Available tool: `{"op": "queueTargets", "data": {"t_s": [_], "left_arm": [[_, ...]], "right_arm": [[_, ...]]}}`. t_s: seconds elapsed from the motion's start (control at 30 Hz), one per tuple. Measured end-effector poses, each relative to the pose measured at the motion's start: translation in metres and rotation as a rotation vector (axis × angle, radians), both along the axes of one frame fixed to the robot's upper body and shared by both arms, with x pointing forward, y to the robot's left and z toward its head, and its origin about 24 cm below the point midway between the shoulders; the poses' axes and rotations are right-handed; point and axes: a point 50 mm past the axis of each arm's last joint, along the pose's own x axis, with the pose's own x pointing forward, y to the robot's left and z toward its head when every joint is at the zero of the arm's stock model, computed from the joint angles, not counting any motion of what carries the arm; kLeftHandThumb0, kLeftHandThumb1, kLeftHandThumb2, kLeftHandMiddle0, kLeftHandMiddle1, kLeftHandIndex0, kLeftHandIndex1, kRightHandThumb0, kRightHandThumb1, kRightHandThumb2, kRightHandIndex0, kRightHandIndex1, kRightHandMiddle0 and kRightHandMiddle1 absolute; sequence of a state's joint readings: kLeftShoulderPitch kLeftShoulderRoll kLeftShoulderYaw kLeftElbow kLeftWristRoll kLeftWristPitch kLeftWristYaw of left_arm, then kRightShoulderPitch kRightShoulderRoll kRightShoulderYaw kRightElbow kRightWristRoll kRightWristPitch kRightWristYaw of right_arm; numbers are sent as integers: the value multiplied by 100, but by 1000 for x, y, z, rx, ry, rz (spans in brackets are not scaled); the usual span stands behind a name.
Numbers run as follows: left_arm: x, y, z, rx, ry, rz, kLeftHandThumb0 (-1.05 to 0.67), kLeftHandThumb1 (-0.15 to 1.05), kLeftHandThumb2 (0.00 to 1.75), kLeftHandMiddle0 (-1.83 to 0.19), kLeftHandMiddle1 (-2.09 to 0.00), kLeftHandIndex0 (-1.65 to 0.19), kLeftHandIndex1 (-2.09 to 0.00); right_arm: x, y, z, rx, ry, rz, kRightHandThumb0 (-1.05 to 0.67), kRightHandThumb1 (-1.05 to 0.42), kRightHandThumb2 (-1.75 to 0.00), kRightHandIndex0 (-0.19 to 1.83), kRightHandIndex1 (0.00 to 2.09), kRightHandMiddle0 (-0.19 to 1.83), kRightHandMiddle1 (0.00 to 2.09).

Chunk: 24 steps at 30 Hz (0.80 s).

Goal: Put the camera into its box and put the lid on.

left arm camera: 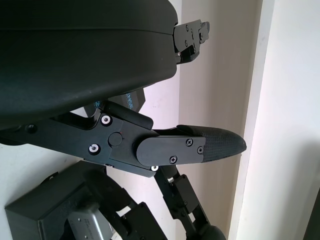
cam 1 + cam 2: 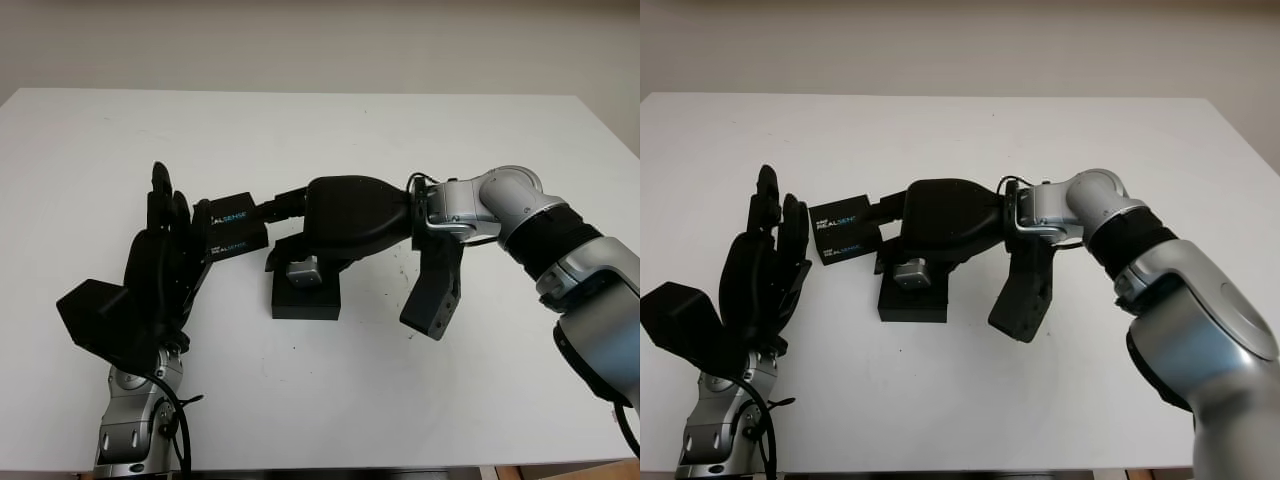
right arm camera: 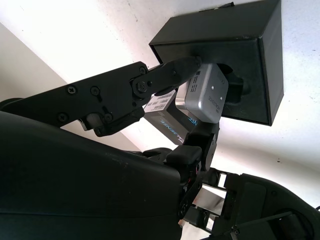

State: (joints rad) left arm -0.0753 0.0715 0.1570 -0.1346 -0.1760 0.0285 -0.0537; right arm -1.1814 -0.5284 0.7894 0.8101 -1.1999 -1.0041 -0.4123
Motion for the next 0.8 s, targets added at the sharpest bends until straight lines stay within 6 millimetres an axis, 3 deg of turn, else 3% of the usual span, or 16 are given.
{"op": "queueTargets", "data": {"t_s": [0.07,0.17,0.8], "left_arm": [[0,0,0,0,0,0,-71,105,41,19,0,19,0],[0,0,0,-1,0,0,-71,105,41,19,0,19,0],[0,0,0,1,0,-1,-71,105,41,19,0,19,0]], "right_arm": [[0,0,0,5,3,1,-42,-89,-5,40,8,54,110],[-1,0,1,10,10,7,-44,-89,-5,40,7,50,126],[-3,-6,2,8,55,6,-45,-88,-5,39,6,51,141]]}}
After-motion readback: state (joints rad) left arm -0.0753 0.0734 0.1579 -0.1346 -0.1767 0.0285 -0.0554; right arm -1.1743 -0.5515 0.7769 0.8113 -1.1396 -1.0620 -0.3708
